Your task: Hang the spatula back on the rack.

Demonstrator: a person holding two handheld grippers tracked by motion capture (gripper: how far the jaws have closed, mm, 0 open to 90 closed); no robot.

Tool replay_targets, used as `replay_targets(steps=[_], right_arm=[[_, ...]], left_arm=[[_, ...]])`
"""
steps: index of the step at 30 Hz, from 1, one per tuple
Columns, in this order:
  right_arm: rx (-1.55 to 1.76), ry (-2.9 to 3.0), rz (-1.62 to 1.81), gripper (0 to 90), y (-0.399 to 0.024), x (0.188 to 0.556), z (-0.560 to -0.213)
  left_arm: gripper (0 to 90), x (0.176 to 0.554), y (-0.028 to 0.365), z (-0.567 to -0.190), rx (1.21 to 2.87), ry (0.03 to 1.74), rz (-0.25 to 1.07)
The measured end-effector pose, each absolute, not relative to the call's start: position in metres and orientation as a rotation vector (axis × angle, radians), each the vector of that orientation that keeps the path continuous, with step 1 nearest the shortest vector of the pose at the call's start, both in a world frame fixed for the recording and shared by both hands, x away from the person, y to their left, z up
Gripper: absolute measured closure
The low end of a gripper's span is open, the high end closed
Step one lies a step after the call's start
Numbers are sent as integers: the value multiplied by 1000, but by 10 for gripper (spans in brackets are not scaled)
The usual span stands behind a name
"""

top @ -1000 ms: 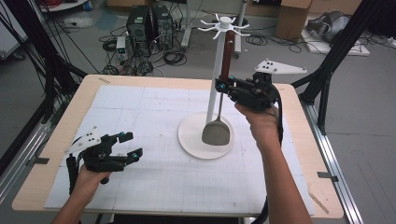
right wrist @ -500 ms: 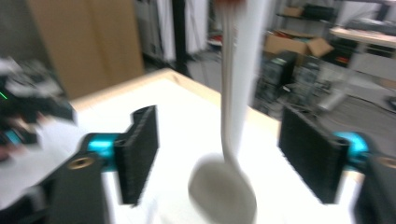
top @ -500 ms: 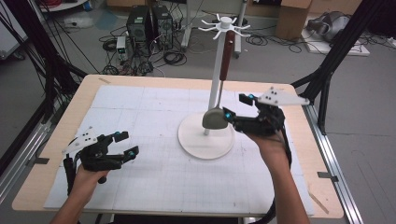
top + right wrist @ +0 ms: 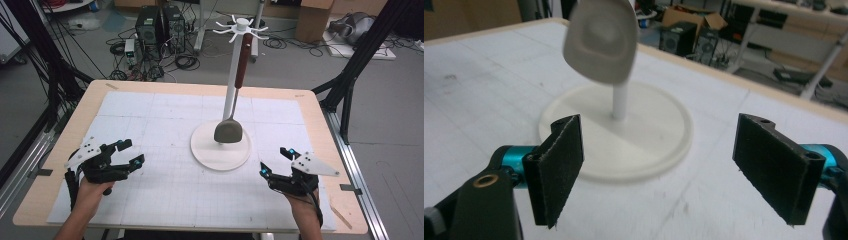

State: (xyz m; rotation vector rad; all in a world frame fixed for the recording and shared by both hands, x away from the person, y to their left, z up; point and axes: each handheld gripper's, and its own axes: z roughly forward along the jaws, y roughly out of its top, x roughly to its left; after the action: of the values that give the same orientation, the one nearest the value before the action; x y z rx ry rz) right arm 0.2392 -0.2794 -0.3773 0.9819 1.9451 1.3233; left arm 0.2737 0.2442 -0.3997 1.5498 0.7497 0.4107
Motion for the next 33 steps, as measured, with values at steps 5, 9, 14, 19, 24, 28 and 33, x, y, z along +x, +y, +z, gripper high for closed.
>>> replay_targets(steps=[5, 9, 14, 19, 24, 28, 33], right_arm=[[1067, 1943, 1315, 194, -289, 233, -398], [1077, 1935, 1315, 194, -291, 230, -401], [1084, 1952, 1290, 195, -291, 227, -405], [1087, 1942, 1295, 195, -289, 226, -403], [1091, 1951, 1295, 195, -287, 226, -403], [1106, 1951, 1295, 195, -288, 226, -404], [1113, 1951, 1298, 195, -291, 229, -407]], left_arm=[[217, 273, 246, -402, 1544, 761, 416], [217, 271, 248, -405, 1536, 772, 415], [216, 269, 247, -408, 1547, 771, 407], [219, 267, 246, -410, 1554, 767, 407], [219, 267, 246, -411, 1555, 772, 403], [219, 267, 246, -412, 1554, 783, 405], [220, 270, 247, -415, 1561, 806, 408]])
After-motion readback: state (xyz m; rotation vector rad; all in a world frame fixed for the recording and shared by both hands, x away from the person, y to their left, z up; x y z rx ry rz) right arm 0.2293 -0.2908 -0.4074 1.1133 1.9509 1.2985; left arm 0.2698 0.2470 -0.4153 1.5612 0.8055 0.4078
